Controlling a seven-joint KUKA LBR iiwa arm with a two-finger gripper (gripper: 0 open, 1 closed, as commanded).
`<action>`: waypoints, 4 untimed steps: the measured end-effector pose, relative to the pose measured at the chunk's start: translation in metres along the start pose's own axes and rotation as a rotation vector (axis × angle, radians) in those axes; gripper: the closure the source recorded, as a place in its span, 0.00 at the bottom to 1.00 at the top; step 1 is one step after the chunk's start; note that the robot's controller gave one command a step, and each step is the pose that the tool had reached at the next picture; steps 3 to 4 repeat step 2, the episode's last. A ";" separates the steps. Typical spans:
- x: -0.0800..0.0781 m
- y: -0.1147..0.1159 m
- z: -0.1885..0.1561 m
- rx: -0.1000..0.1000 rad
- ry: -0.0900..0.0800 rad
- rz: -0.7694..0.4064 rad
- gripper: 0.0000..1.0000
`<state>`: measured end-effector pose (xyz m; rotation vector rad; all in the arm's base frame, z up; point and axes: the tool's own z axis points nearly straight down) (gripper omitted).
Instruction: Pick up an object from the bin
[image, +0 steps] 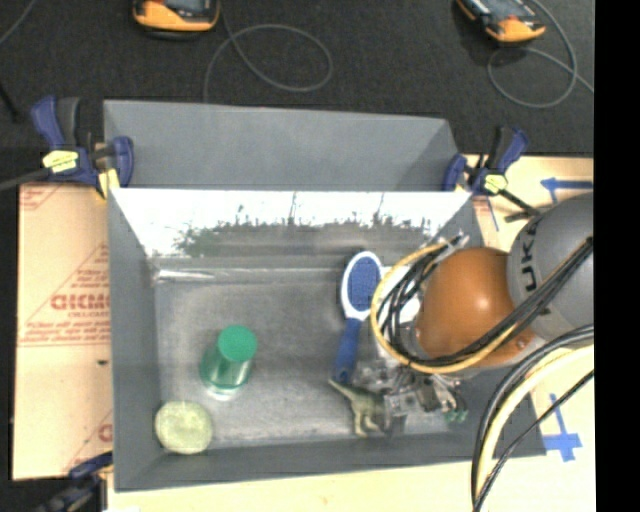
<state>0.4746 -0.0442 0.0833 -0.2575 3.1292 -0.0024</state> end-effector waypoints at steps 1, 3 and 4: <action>0.000 0.000 -0.019 -0.001 0.001 0.001 1.00; 0.001 0.000 -0.039 -0.002 0.005 0.001 1.00; 0.001 0.000 -0.039 -0.002 0.005 0.001 1.00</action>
Offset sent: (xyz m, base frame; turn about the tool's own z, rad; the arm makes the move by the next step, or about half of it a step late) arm 0.0000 0.0000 0.0892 0.0000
